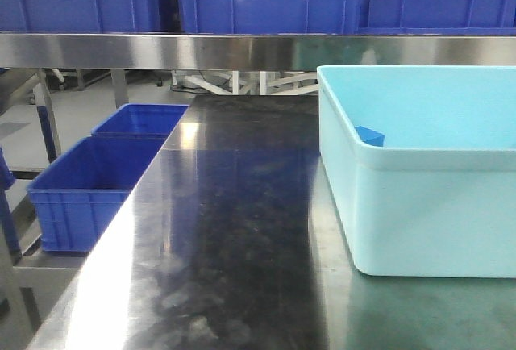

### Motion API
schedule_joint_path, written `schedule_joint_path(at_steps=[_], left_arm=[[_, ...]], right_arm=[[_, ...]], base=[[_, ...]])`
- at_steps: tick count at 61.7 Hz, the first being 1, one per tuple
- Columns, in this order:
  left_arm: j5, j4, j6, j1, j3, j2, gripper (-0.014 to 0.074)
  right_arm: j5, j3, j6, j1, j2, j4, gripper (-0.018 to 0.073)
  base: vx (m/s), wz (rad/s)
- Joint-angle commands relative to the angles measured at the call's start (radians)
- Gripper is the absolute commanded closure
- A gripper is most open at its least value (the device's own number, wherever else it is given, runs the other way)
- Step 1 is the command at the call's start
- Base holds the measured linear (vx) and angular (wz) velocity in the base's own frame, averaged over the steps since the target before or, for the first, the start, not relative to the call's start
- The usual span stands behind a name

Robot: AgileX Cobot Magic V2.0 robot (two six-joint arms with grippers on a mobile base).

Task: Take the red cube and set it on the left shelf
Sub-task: 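Drive the base away from the table holding the cube in the right gripper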

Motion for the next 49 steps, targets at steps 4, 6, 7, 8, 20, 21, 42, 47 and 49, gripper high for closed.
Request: schedule_joint_path(at_steps=[4,6,7,8,20,21,42,47,49], left_arm=[[-0.091,-0.005,0.001,-0.005,0.022,0.007,0.0491],[-0.091,-0.005,0.001,-0.005,0.022,0.007,0.0491],[-0.091,-0.005,0.001,-0.005,0.022,0.007,0.0491],[-0.091,-0.005,0.001,-0.005,0.022,0.007,0.0491],[-0.091,-0.005,0.001,-0.005,0.022,0.007,0.0491],[-0.091,-0.005,0.001,-0.005,0.022,0.007,0.0491],[-0.091,-0.005,0.001,-0.005,0.022,0.007,0.0491],[-0.091,-0.005,0.001,-0.005,0.022,0.007,0.0491],[-0.091,-0.005,0.001,-0.005,0.022,0.007,0.0491]], right_arm=[[-0.088,-0.033,-0.002,-0.007,0.003,-0.011,0.0500],[-0.088,-0.033,-0.002,-0.007,0.003,-0.011,0.0500],[-0.088,-0.033,-0.002,-0.007,0.003,-0.011,0.0500],[-0.088,-0.033,-0.002,-0.007,0.003,-0.011,0.0500],[-0.088,-0.033,-0.002,-0.007,0.003,-0.011,0.0500],[-0.088,-0.033,-0.002,-0.007,0.003,-0.011,0.0500],[-0.088,-0.033,-0.002,-0.007,0.003,-0.011,0.0500],[-0.088,-0.033,-0.002,-0.007,0.003,-0.011,0.0500],[-0.088,-0.033,-0.002,-0.007,0.003,-0.011,0.0500]], base=[[-0.03,-0.19],[0.00,-0.02],[0.00,0.00],[0.00,0.00],[-0.05,-0.11],[-0.10,0.41],[-0.10,-0.05],[-0.13,0.27],[-0.18,0.05]])
